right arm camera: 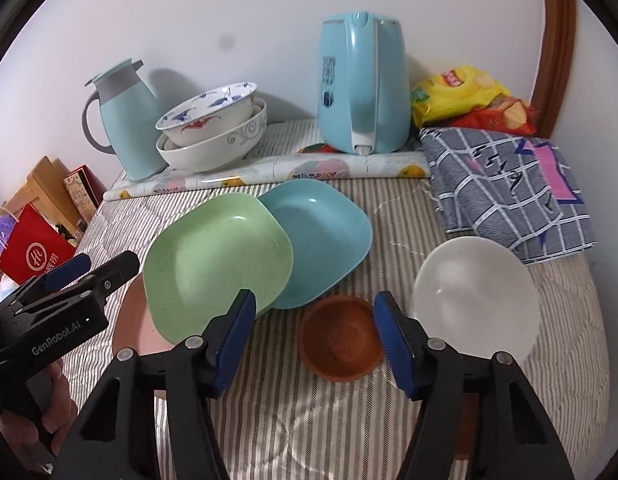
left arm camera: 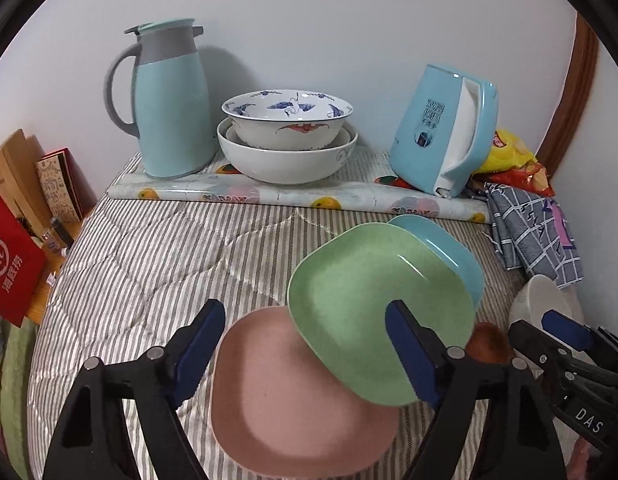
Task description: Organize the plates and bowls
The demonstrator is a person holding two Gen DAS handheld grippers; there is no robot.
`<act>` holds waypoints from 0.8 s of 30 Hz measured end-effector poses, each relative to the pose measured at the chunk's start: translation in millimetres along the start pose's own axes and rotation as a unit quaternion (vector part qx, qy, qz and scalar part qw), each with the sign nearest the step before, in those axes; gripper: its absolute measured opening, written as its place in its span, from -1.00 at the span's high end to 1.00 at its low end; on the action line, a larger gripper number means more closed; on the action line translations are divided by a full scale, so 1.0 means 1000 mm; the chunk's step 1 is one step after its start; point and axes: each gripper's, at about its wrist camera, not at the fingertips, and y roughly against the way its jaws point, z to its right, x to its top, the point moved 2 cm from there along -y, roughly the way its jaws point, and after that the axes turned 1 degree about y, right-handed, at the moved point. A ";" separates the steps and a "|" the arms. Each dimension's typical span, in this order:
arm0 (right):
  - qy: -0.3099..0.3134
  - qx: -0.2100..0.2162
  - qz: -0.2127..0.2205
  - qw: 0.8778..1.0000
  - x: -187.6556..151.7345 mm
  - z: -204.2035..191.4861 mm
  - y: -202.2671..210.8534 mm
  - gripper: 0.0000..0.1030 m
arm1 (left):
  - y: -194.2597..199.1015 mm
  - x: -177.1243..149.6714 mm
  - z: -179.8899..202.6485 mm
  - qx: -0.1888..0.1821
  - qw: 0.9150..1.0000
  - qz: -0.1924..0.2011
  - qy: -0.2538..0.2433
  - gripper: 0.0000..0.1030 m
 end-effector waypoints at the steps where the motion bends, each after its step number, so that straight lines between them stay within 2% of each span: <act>1: -0.001 0.001 -0.003 1.000 0.001 0.000 -0.004 -0.14 | -0.005 0.001 0.001 0.001 1.000 -0.003 -0.004 -0.53; 4: -0.007 0.005 -0.016 1.000 0.003 -0.001 -0.018 0.00 | -0.014 0.004 0.003 -0.001 1.000 -0.009 -0.009 -0.49; 9: -0.017 0.013 -0.029 0.999 0.007 -0.001 -0.035 0.06 | -0.032 0.012 0.006 -0.005 1.000 -0.019 -0.016 -0.31; 13: -0.021 0.019 -0.040 0.999 0.009 -0.006 -0.047 0.09 | -0.048 0.017 0.008 -0.008 0.999 -0.026 -0.022 -0.24; 15: -0.021 0.019 -0.047 0.998 0.010 -0.008 -0.053 0.17 | -0.054 0.019 0.008 -0.011 0.999 -0.030 -0.022 -0.15; 17: -0.024 0.021 -0.054 0.998 0.011 -0.009 -0.060 0.24 | -0.060 0.021 0.009 -0.013 0.999 -0.035 -0.022 -0.15; 24: -0.035 0.025 -0.065 0.997 0.016 -0.007 -0.073 0.25 | -0.076 0.026 0.006 -0.019 0.999 -0.042 -0.022 -0.01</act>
